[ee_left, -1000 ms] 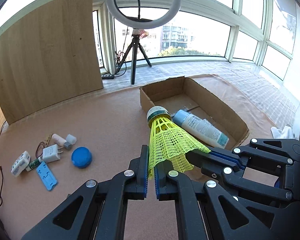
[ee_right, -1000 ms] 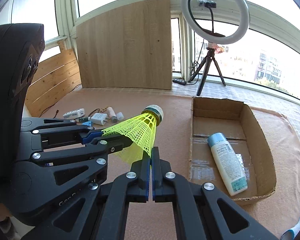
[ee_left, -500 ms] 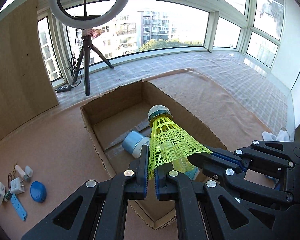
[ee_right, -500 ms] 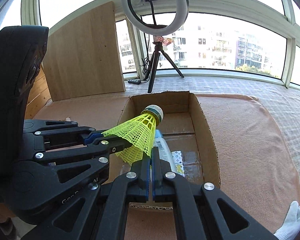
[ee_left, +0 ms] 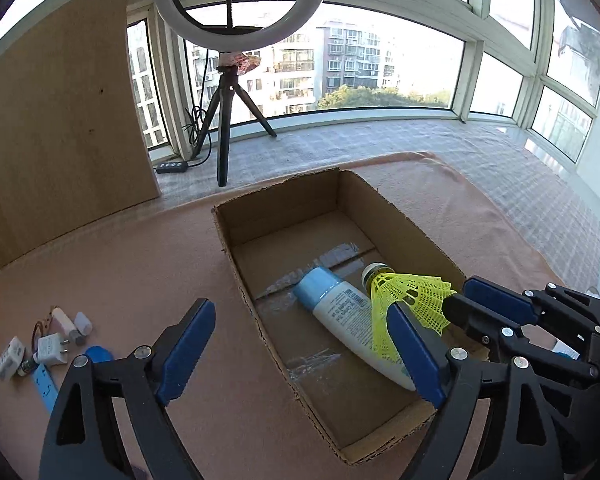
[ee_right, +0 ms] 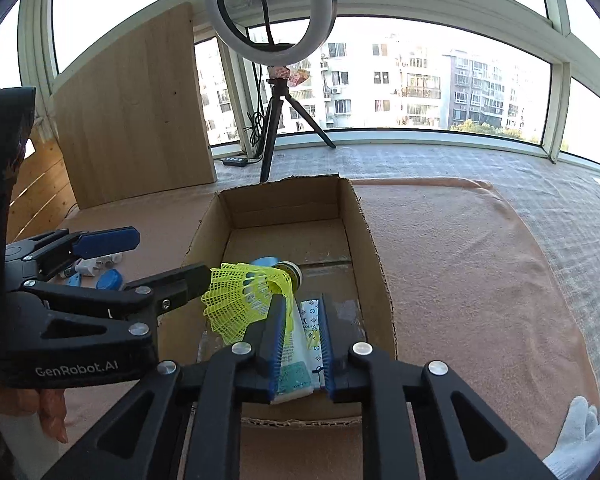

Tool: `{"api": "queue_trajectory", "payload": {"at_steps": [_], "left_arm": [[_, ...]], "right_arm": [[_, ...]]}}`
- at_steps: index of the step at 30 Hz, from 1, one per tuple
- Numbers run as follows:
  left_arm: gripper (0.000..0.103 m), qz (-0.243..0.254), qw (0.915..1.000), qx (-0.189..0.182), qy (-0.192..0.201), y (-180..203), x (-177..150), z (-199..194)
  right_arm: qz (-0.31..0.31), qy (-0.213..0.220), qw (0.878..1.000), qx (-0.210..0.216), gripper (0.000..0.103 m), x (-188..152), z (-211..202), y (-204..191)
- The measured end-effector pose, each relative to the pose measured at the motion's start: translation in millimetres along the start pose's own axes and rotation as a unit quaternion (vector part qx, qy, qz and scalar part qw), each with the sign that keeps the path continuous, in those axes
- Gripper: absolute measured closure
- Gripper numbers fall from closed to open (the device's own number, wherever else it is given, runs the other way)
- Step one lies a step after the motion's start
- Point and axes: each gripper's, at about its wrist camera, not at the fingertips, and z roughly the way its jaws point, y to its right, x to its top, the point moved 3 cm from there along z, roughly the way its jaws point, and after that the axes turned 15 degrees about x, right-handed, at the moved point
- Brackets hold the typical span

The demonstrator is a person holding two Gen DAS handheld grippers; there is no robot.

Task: Organize objects
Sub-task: 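Carry the shuttlecock with the left gripper and drop it into the box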

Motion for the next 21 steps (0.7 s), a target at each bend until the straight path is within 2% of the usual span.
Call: {"api": "queue_trajectory", "payload": {"at_steps": [1,10,21], "left_arm": [[0.012,0.001,1.0,0.002,-0.001,-3.8,-2.1,-1.8],[0.012,-0.014,0.9999,0.006,0.0,-46.2,-27.8,-27.3],[0.01,-0.064,0.9977,0.024,0.009,-138.5,-67.5,-60.8]], "right_arm": [[0.003,0.001,1.0,-0.001,0.076,0.4,0.1,-0.5],[-0.015,0.001,1.0,0.001,0.076,2.9,6.3,-39.0],[-0.044,-0.019,0.999,0.012,0.074,-2.6,30.8,-121.7]]}}
